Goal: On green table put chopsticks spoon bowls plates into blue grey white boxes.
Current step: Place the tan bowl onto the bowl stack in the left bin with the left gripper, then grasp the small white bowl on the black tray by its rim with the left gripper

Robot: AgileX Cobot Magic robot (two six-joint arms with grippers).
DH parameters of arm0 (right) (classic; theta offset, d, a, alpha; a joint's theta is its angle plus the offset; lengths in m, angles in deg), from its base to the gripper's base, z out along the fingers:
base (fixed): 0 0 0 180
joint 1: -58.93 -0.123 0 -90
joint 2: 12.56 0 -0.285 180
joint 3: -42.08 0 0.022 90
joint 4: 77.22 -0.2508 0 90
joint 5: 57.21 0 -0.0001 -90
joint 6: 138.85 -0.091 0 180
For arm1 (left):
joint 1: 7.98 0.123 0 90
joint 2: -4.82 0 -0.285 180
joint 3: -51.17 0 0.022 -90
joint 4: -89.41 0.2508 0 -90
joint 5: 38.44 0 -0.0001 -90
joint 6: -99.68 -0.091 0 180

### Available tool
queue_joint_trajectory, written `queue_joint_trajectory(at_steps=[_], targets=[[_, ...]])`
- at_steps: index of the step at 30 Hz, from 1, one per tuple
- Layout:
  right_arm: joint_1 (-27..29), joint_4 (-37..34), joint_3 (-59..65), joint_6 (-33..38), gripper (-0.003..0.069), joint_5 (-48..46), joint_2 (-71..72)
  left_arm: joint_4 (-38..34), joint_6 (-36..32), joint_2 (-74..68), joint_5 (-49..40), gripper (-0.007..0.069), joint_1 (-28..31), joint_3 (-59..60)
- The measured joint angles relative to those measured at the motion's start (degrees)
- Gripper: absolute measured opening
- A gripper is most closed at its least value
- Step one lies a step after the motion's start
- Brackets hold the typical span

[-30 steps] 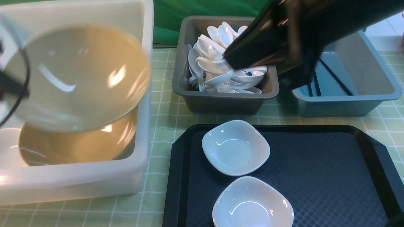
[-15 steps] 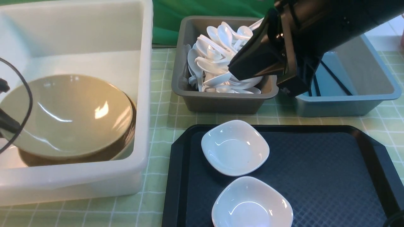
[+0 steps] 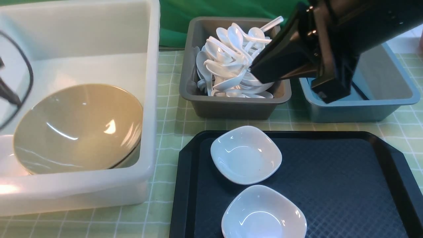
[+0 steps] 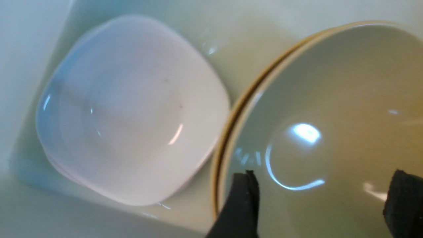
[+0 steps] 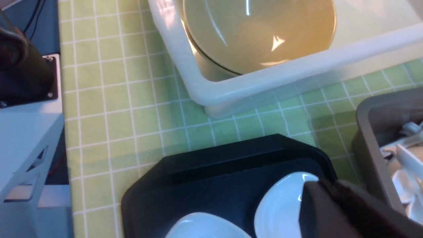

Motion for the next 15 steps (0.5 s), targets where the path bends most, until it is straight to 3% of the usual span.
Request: queue_joint_trajectory(at_steps=[5,11,12,15], targets=[[0.0,5.8,0.0,-4.8,0.0068,-1.4,2.6,-4.0,-1.0,4.9,-1.5,0.0578,-6.6,-3.8],[0.0,12.5,0.0,-10.3,0.0075,-3.1,6.9,-13.8,-6.0,5.2,3.6,0.0577,-28.1,-0.8],[0.0,13.2,0.0,-11.0,0.0076,-3.7,8.1,-14.7,-6.2,3.3,5.8,0.0577,-33.8,-0.1],[0.0,13.4,0.0,-12.5,0.0079,-5.4,10.1,-14.8,-6.3,-2.4,8.9,0.0577,-42.8,0.2]])
